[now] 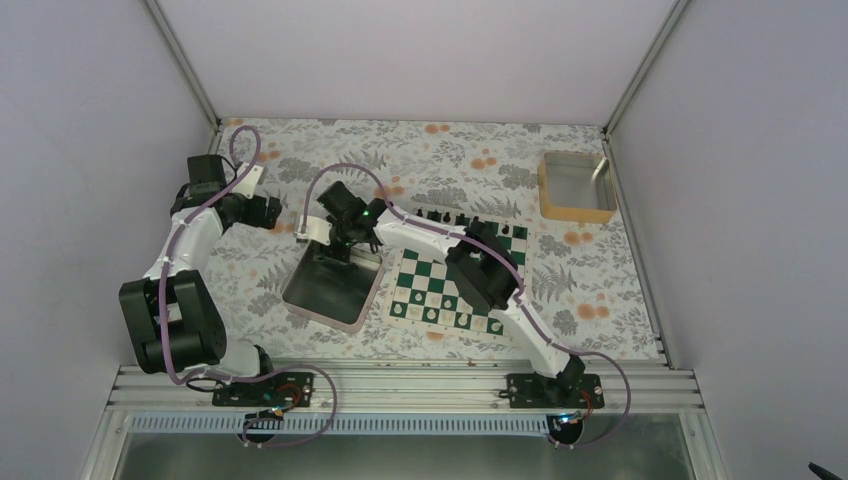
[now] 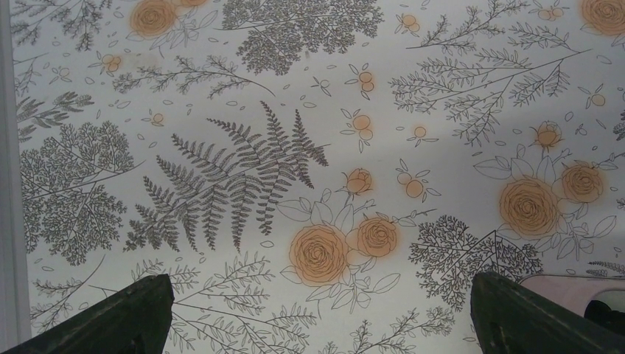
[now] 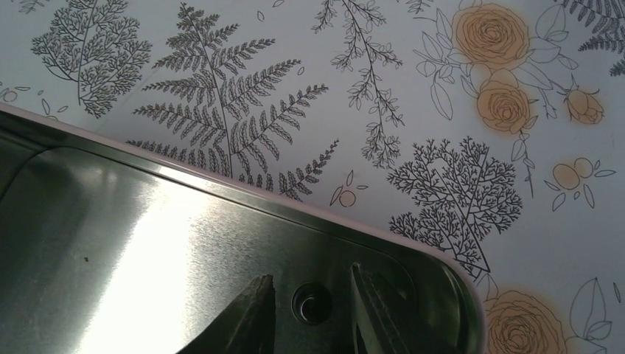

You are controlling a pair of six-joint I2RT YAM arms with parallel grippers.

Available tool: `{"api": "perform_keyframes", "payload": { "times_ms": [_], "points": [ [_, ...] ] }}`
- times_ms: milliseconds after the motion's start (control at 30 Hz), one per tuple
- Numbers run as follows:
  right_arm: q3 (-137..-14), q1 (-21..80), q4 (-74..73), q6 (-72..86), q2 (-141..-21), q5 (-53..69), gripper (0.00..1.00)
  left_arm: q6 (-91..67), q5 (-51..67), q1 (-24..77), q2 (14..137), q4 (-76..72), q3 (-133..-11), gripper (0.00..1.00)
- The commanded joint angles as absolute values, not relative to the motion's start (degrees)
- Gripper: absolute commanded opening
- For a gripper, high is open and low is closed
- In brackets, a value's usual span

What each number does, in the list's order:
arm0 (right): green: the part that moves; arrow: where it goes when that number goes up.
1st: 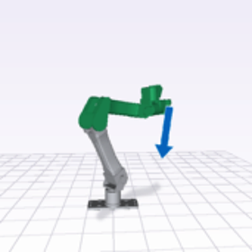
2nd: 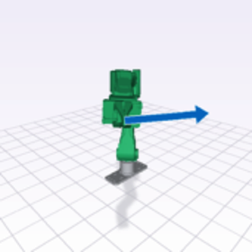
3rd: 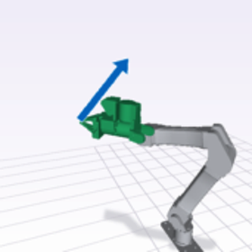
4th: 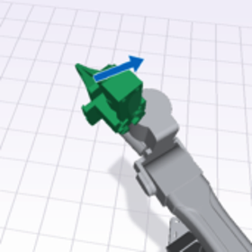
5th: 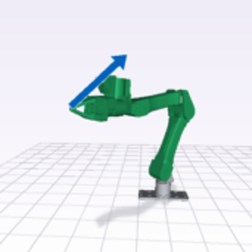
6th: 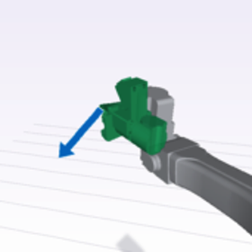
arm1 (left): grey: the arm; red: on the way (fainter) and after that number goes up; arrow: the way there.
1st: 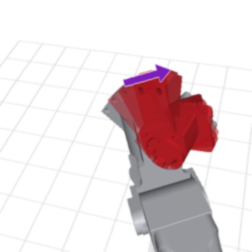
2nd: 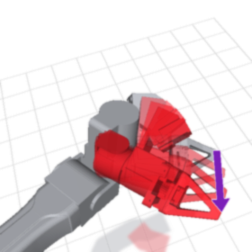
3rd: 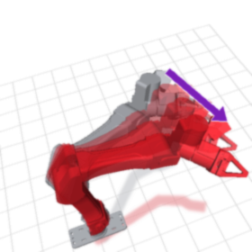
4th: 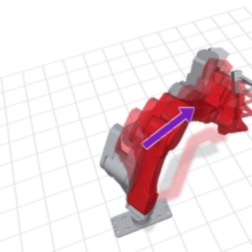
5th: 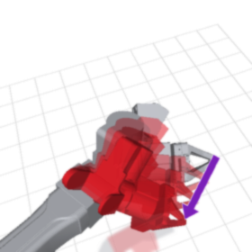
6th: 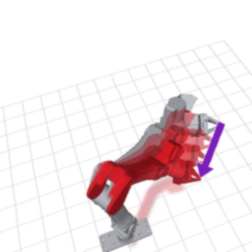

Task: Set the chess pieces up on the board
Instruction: Pick up the chess piece from the storage box.

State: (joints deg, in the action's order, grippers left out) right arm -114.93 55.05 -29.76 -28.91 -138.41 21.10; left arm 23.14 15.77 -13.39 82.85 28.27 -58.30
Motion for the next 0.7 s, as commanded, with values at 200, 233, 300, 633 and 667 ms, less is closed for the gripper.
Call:
{"api": "perform_keyframes", "payload": {
  "times_ms": [200,233,300,633,667],
  "points": [
    [-114.5,55.44,-30.29,-29.79,-139.32,19.67,0.27,23.55,17.17,-13.62,81.38,27.25,-57.83,1.0],
    [-114.71,55.38,-30.46,-29.77,-139.57,19.7,0.27,23.55,17.21,-13.62,81.39,27.26,-57.82,1.0],
    [-114.88,55.42,-30.56,-29.78,-139.74,19.81,0.27,23.55,17.19,-13.58,81.35,27.33,-57.83,1.0],
    [-115.21,55.42,-31.2,-29.83,-140.57,20.26,0.24,23.6,17.24,-13.62,81.57,27.29,-57.85,1.0],
    [-115.3,55.45,-31.2,-29.88,-140.59,20.3,0.24,23.6,17.28,-13.62,81.55,27.25,-57.83,1.0]
  ]
}}
